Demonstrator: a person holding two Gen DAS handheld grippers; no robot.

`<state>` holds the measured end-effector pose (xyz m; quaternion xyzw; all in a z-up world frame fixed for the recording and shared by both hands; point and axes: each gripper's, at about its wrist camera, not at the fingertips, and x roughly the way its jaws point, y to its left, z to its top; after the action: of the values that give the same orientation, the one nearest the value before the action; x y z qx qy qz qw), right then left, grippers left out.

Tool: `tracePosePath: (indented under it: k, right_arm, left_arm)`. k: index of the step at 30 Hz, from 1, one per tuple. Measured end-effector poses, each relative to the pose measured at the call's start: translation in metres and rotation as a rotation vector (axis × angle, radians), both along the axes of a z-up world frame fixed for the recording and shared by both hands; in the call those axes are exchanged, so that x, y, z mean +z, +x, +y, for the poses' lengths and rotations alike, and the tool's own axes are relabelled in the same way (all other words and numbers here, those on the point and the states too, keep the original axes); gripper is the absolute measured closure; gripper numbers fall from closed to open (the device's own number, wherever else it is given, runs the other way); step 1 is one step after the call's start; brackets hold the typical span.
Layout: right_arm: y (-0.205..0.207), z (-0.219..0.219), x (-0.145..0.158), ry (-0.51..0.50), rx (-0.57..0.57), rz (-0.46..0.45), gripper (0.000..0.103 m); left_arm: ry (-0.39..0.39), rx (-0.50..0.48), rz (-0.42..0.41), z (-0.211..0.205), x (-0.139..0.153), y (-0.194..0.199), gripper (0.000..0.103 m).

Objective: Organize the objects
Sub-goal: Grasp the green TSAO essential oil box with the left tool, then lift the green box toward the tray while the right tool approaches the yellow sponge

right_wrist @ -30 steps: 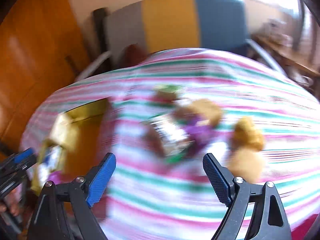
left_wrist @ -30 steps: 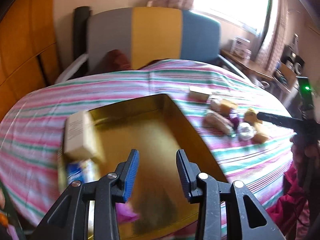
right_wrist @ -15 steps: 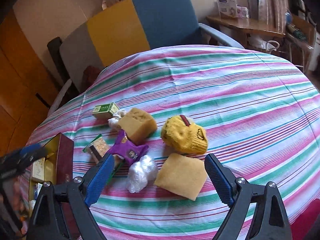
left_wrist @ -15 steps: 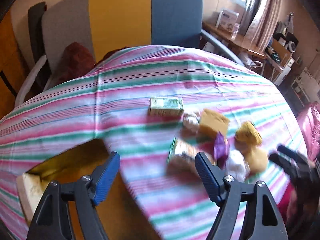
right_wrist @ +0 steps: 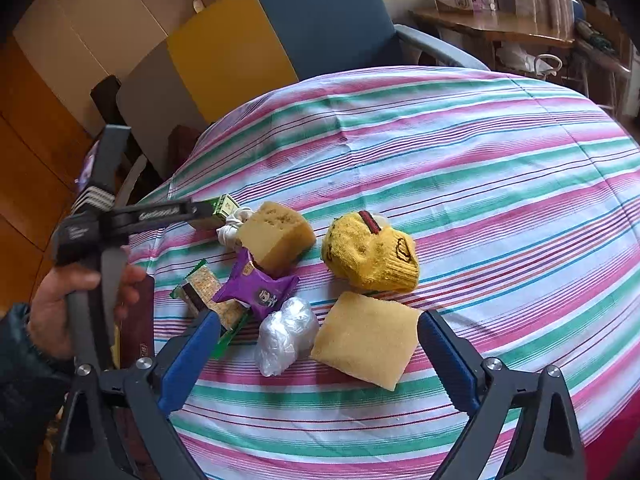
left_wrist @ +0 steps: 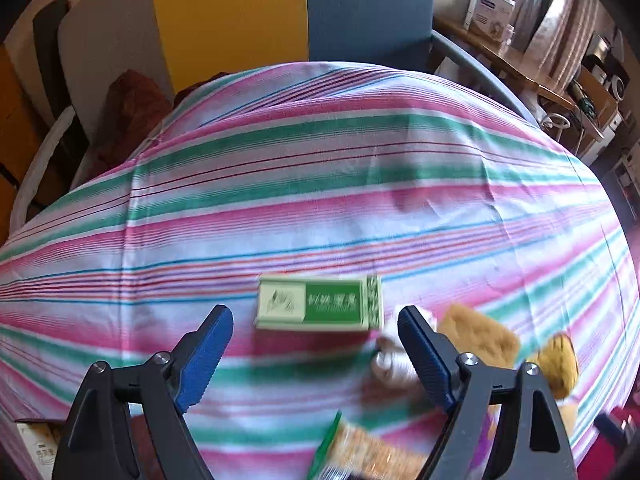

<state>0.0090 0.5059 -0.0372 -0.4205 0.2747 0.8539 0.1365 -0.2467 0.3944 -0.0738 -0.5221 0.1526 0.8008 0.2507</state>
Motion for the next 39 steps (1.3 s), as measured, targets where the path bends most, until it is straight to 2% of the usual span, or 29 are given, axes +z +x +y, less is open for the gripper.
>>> tracePosePath:
  k: [2,4,5,6,11,14,17,21,25,28,31,34,36,39]
  right_arm:
    - [-0.002,-0.001,-0.001,-0.012,0.008,-0.001,0.003]
    - [-0.003,-0.002,-0.002,-0.015,0.014,-0.002,0.003]
    - [-0.003,-0.003,-0.002,-0.015,0.015,-0.001,0.003]
    - [-0.003,-0.003,-0.002,-0.015,0.016,0.0,0.003]
    - [-0.001,0.002,-0.001,0.007,-0.019,0.004,0.003]
    - [0.005,0.014,0.002,0.003,-0.077,0.024,0.003]
    - [0.018,0.034,0.004,-0.031,-0.183,0.051,0.003]
    - [0.032,0.06,-0.003,-0.126,-0.294,0.064,0.003]
    - [0.037,0.07,-0.012,-0.181,-0.338,0.047,0.003]
    - [0.031,0.067,-0.016,-0.173,-0.323,0.012,0.003]
    - [0.02,0.059,-0.022,-0.162,-0.268,-0.029,0.003]
    - [0.006,0.045,-0.029,-0.13,-0.195,-0.089,0.003]
    - [0.002,0.038,-0.031,-0.09,-0.162,-0.113,0.003]
    - [-0.004,0.036,-0.035,-0.049,-0.156,-0.143,0.003]
  left_arm:
    - [-0.016,0.007,0.001,0.008,-0.007,-0.007,0.016]
    - [-0.023,0.014,-0.038,0.011,-0.019,-0.014,0.019]
    - [-0.031,0.021,-0.065,0.011,-0.025,-0.017,0.03]
    - [-0.019,0.026,-0.064,0.008,-0.026,-0.016,0.029]
    - [0.059,0.008,-0.009,-0.018,-0.007,0.006,0.03]
    - [0.13,-0.031,0.027,-0.04,0.017,0.039,0.029]
    - [0.173,-0.091,0.04,-0.06,0.033,0.084,0.029]
    - [0.183,-0.187,0.057,-0.076,0.04,0.15,0.029]
    - [0.193,-0.301,0.094,-0.082,0.042,0.22,0.029]
    - [0.207,-0.35,0.133,-0.09,0.033,0.262,0.029]
    - [0.172,-0.376,0.18,-0.094,0.008,0.291,0.029]
    - [0.15,-0.359,0.165,-0.098,-0.019,0.297,0.029]
    - [0.181,-0.344,0.161,-0.102,-0.028,0.296,0.029]
    - [0.215,-0.357,0.226,-0.104,-0.036,0.299,0.029]
